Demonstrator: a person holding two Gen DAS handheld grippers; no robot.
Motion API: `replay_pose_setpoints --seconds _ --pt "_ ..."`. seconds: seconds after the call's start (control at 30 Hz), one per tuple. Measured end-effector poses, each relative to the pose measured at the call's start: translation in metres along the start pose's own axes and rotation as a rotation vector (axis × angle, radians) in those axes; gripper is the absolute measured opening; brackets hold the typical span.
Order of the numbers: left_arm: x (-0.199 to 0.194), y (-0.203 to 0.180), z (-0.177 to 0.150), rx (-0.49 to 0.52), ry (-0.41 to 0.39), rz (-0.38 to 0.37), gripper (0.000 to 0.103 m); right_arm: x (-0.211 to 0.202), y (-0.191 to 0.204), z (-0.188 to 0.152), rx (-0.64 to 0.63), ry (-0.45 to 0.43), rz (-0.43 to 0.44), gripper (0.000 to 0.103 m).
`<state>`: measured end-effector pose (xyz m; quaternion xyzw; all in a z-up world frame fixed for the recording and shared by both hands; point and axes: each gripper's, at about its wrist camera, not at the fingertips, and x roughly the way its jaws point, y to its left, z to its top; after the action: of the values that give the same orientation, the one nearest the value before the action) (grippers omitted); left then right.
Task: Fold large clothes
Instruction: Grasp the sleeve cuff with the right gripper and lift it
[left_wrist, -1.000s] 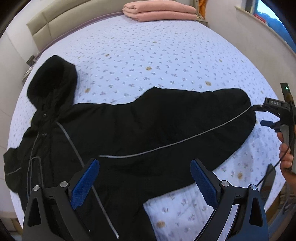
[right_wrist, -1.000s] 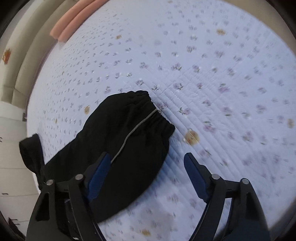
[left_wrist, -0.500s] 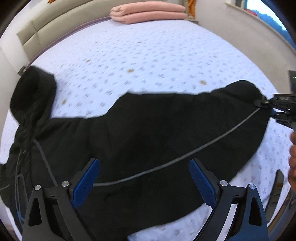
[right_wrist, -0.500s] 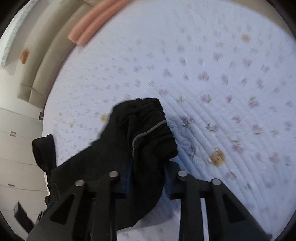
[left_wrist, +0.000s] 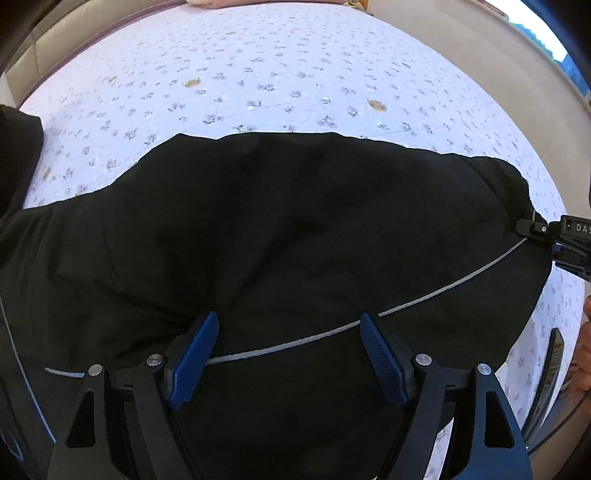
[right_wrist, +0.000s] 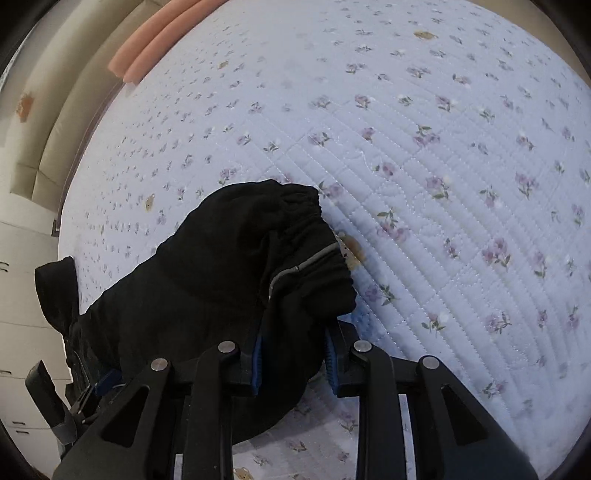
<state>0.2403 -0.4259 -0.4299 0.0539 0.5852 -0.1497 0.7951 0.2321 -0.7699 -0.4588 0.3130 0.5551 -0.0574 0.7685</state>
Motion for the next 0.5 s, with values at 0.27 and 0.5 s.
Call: replay_pose_setpoints --seconds 0.27,0.5 --pt "-0.069 0.028 -0.022 -0.087 -0.089 0.011 0.08 -0.053 0.048 -0.013 -0.143 -0.075 0.06 0.029" --pt "-0.128 0.107 -0.069 -0.236 -0.156 0.07 0.08 -0.085 0.154 -0.047 -0.311 -0.103 0.202 0.027"
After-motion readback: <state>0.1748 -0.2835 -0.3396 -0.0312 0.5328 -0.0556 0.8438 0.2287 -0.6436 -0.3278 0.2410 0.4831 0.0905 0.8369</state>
